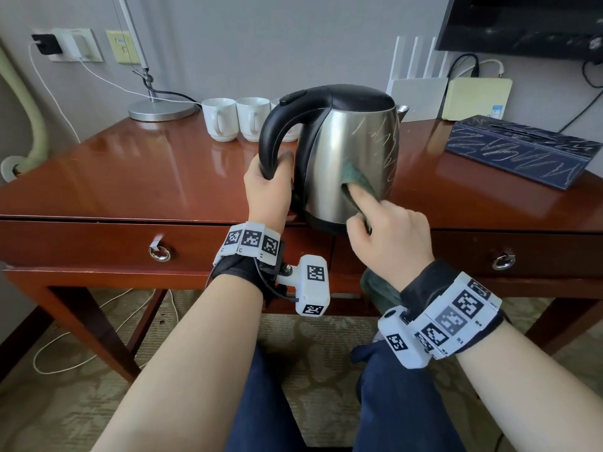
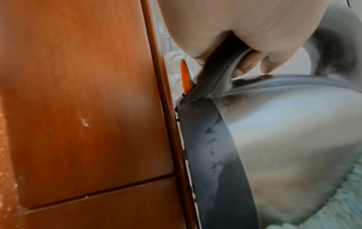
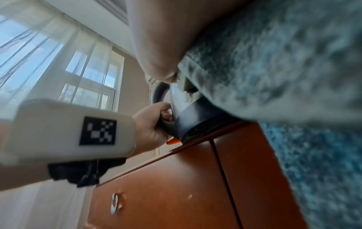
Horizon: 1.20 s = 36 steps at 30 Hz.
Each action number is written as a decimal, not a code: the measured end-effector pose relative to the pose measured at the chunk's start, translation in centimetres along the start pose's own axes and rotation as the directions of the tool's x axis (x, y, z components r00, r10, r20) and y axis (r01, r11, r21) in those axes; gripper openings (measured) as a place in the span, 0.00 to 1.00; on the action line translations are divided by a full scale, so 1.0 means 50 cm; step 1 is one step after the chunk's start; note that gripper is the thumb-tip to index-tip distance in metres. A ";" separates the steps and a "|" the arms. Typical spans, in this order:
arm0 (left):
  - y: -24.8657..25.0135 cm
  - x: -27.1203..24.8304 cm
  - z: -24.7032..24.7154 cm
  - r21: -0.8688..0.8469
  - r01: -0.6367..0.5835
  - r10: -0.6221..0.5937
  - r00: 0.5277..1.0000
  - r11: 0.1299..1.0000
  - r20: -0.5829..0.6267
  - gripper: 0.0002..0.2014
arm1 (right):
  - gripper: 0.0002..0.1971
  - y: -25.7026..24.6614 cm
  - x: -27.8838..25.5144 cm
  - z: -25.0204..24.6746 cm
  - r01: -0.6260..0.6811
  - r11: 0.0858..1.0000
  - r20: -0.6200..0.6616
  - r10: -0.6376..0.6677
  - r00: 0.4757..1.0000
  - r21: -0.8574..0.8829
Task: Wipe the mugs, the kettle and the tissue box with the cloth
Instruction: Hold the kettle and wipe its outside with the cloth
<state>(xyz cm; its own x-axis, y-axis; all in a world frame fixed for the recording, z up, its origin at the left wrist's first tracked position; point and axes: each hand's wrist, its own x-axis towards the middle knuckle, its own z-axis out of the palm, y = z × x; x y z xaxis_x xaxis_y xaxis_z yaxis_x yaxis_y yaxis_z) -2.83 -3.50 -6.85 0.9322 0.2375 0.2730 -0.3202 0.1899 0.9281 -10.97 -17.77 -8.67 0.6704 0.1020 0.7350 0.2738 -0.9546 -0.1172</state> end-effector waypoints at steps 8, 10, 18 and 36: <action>0.000 0.000 -0.001 -0.004 0.000 0.000 1.000 1.000 0.008 0.17 | 0.26 -0.020 0.042 -0.022 0.037 0.998 -0.045 -0.039 0.998 -0.049; 0.001 0.001 -0.001 -0.006 0.005 -0.005 1.000 1.000 0.005 0.18 | 0.26 -0.019 0.064 -0.041 -0.020 0.998 -0.078 0.016 0.997 -0.055; -0.001 0.001 -0.001 -0.008 0.013 -0.013 1.000 1.000 0.006 0.16 | 0.28 -0.003 0.058 -0.054 -0.164 0.986 0.008 0.164 0.986 -0.023; 0.004 -0.002 0.000 -0.013 0.010 -0.010 1.000 1.000 0.002 0.17 | 0.29 -0.015 0.051 -0.037 -0.159 0.987 -0.051 0.160 0.986 0.028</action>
<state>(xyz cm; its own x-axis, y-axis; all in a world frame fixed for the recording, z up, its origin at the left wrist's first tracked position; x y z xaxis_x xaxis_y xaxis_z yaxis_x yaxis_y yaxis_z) -2.97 -3.49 -6.71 0.9356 0.2340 0.2642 -0.3131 0.2050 0.9273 -10.74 -17.32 -5.48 0.6694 -0.0666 0.7399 0.1828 -0.9506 -0.2509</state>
